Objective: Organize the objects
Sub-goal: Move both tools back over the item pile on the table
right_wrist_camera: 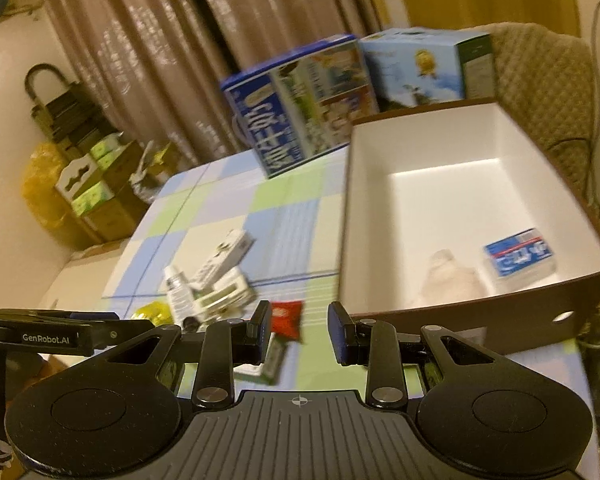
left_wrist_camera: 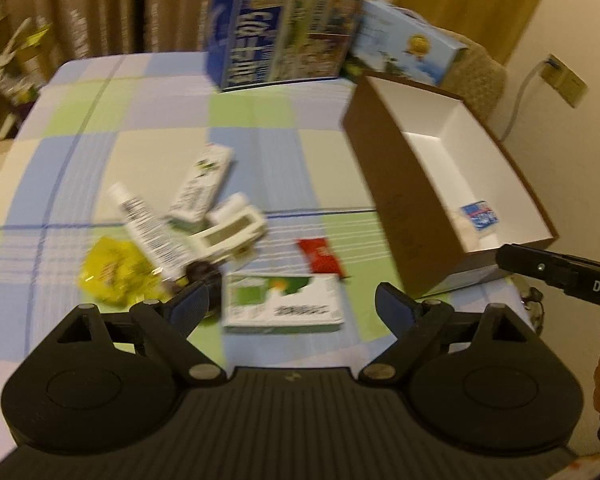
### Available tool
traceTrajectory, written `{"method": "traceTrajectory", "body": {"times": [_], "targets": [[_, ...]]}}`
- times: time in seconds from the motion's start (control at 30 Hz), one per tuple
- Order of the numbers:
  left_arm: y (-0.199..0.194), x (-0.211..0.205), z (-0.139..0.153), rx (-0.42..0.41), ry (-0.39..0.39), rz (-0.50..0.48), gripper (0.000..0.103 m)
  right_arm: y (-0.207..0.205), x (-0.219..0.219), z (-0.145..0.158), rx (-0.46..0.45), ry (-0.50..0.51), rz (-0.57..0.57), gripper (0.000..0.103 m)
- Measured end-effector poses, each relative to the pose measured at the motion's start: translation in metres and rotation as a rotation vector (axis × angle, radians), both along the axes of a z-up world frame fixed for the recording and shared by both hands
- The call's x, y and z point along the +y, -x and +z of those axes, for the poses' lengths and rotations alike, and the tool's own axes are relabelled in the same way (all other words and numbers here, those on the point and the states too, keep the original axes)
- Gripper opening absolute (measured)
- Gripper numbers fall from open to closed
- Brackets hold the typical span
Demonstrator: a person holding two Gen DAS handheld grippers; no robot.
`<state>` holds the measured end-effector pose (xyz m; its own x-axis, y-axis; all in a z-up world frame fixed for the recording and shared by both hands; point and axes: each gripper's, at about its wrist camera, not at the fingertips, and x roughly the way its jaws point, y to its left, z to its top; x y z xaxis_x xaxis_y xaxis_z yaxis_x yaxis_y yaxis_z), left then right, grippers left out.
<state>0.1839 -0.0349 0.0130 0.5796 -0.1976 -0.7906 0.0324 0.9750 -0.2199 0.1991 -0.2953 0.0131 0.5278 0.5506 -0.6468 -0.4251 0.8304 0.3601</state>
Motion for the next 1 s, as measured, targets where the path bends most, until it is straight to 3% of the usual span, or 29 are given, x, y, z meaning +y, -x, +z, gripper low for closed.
{"method": "traceTrajectory", "body": {"times": [0.67,0.77,0.83,1.0], "targets": [[0.028,0.097,-0.043,0.091,-0.016,0.200,0.088,-0.020,0.088,-0.057,0.090,0.121,0.159,0.029],[0.026,0.106,-0.049,0.101,-0.014,0.215,0.088,-0.029,0.094,-0.066,0.112,0.134,0.129,0.038],[0.023,0.111,-0.054,0.108,-0.012,0.223,0.088,-0.035,0.098,-0.072,0.114,0.145,0.107,0.050],[0.014,0.122,-0.064,0.120,-0.015,0.235,0.088,-0.053,0.109,-0.084,0.126,0.179,0.068,0.051]]}}
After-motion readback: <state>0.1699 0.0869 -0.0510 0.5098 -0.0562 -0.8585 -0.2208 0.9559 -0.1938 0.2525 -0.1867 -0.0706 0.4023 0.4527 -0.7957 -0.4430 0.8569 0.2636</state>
